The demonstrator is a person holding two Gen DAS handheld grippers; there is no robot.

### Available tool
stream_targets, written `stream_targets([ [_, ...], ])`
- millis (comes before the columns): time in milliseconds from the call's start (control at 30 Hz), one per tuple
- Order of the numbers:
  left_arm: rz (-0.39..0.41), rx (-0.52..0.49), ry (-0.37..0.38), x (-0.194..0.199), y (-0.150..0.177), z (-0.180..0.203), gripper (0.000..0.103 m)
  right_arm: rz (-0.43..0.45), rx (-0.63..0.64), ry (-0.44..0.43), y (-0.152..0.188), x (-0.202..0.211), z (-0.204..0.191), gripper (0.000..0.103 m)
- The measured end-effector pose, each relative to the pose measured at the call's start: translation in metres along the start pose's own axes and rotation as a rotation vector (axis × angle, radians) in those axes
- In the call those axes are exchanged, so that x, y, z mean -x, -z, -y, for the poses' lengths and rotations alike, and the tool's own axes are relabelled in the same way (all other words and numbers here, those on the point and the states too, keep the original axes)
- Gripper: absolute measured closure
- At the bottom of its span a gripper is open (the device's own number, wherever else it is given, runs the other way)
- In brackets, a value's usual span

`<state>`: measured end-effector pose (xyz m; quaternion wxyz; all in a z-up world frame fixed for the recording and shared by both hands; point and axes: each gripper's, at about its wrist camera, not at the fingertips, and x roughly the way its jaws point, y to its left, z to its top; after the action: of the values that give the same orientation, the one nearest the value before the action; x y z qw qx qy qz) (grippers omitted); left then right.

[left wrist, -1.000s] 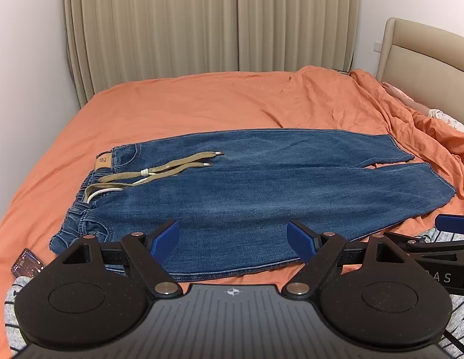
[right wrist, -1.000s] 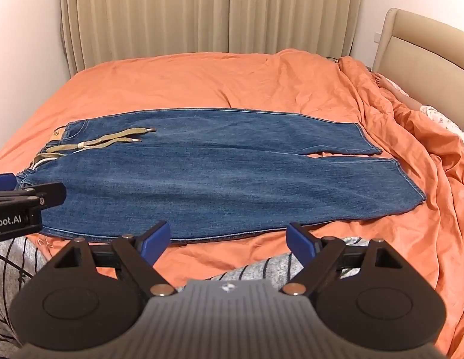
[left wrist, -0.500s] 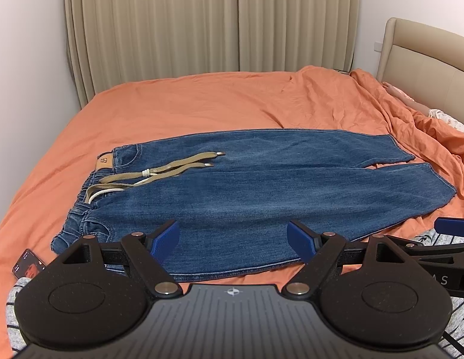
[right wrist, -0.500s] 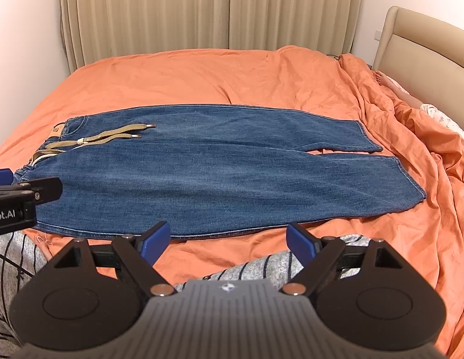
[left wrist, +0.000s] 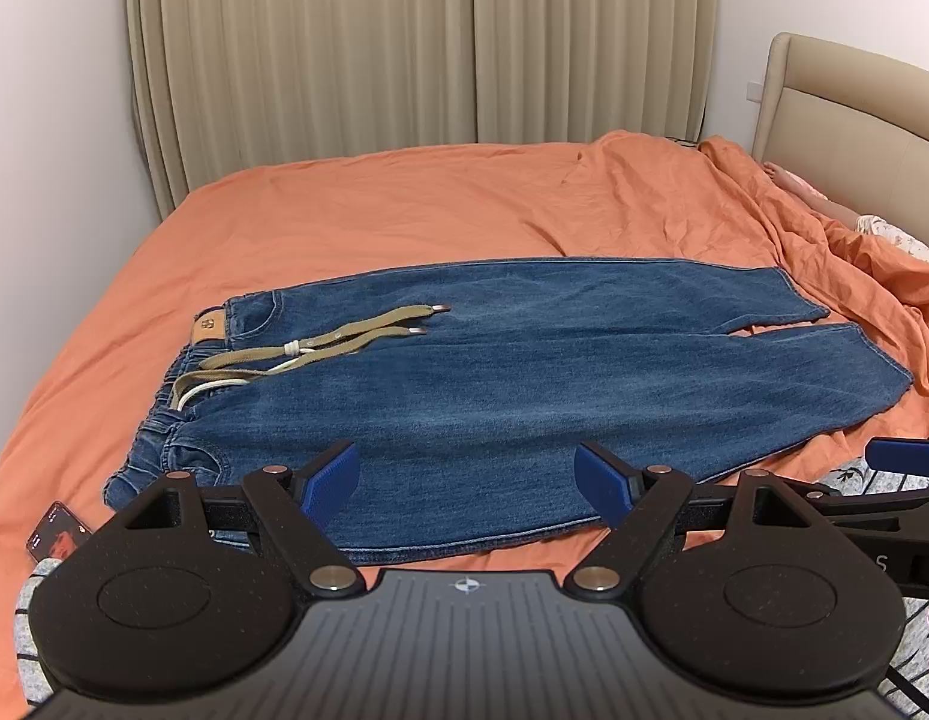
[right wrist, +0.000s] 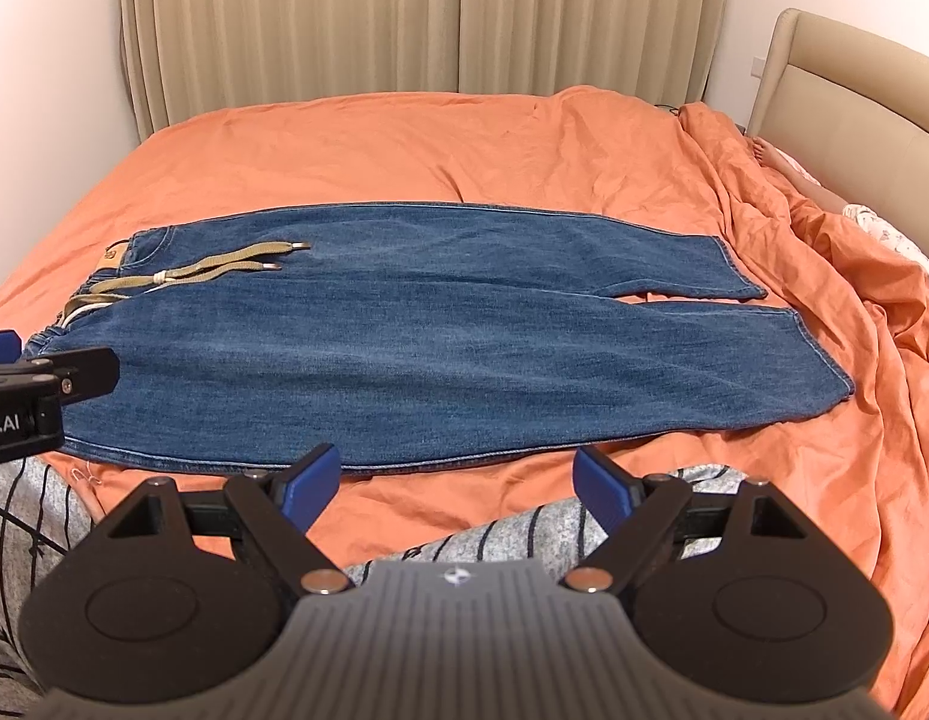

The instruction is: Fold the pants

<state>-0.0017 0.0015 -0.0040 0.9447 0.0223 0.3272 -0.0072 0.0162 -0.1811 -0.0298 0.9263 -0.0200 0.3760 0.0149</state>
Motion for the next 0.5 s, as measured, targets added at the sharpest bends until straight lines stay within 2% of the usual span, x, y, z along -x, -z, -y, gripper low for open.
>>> stream_targets([
  [500, -0.002, -0.002, -0.001, 0.0012, -0.0003, -0.0008, 0.008, -0.002, -0.004, 0.001, 0.0041, -0.0017, -0.0003, 0.022],
])
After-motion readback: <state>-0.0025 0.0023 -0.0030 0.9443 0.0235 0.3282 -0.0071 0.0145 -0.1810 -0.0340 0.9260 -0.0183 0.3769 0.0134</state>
